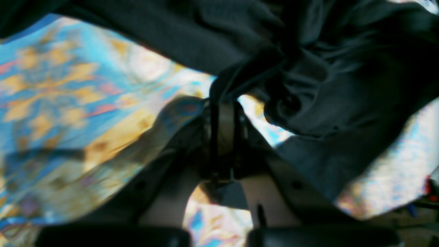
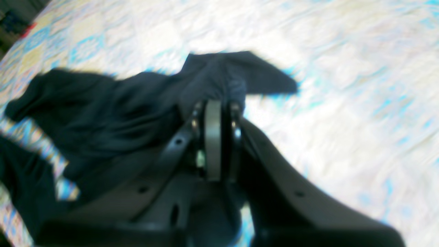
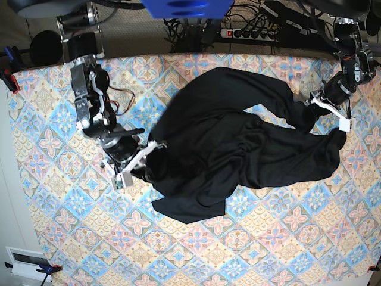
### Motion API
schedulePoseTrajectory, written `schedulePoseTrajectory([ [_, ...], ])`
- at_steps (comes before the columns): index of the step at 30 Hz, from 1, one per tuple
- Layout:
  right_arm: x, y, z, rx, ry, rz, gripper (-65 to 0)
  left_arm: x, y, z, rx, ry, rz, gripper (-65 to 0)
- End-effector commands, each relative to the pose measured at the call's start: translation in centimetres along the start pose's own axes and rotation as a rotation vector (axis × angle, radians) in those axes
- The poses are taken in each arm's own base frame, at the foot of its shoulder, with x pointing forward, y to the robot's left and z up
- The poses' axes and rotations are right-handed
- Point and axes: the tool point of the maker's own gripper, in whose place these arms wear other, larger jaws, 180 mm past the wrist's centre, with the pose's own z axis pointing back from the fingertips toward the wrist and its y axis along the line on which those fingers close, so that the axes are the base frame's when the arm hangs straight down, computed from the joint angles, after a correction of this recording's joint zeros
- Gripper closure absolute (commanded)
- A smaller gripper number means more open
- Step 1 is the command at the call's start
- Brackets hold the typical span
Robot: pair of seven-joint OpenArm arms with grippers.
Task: Layout the t-shirt on the table in an organized manner, then fold the t-shirt properly
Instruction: 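Pull the shirt apart with both grippers to flatten it, then grasp a shirt edge with the left gripper and drag it outward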
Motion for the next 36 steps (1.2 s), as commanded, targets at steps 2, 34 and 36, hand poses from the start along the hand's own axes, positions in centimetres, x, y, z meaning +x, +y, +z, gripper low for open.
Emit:
schedulePoseTrajectory([
  [2,3.2,-3.2,1.6,-0.057,-0.097,-0.007,0.0,2.4,-1.8,-0.2,-0.057,-0.035,-0.012,-3.9],
  [34,-0.7,-15.4,7.6,-0.338,-0.043,-0.145,0.0,8.2,-8.7,-20.3,0.133,0.088,-0.732,-17.9],
  [36,-0.7,-15.4,7.6,-0.338,-0.043,-0.145,0.0,7.1,-9.0,-21.6,0.13,0.102,-0.774,-17.4],
])
